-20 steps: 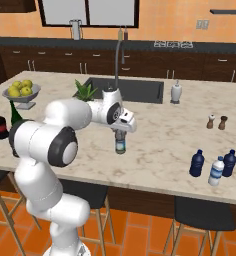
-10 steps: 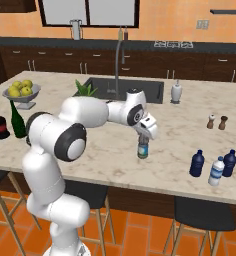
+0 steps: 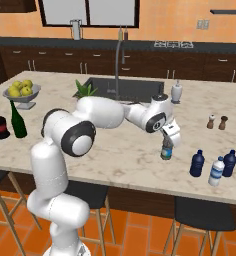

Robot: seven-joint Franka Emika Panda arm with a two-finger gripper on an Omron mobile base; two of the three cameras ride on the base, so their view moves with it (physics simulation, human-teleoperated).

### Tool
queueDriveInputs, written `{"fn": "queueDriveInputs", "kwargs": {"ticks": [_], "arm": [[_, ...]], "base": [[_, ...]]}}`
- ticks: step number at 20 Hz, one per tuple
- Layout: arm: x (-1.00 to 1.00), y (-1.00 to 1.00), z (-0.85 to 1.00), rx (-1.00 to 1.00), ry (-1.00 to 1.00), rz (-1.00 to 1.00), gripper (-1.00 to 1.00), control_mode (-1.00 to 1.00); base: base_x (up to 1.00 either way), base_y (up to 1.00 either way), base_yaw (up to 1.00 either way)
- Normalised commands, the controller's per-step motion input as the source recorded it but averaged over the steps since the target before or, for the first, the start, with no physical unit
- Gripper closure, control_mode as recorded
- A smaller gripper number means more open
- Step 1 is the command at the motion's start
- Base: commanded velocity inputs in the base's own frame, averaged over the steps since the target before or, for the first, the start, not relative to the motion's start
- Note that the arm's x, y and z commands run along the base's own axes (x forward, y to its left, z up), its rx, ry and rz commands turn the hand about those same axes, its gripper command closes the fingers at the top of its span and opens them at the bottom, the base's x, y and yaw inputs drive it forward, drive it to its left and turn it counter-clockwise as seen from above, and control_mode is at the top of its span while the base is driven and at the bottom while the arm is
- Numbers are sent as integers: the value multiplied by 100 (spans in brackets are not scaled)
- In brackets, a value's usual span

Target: Move the plastic bottles in the middle to the plastics group, and the glass bottles in the middle to the glass group.

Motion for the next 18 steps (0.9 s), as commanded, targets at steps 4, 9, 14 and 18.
{"fn": "queueDriveInputs", "kwargs": {"ticks": [4,9,14,18], "arm": [[-1,-78,0,0,-2,-22,100,-100],[0,2,0,-1,9,-10,100,-100],[18,26,0,-7,6,-2,100,-100],[0,-23,0,0,2,-6,100,-100]], "base": [[0,0,0],[0,0,0],[0,0,0],[0,0,0]]}}
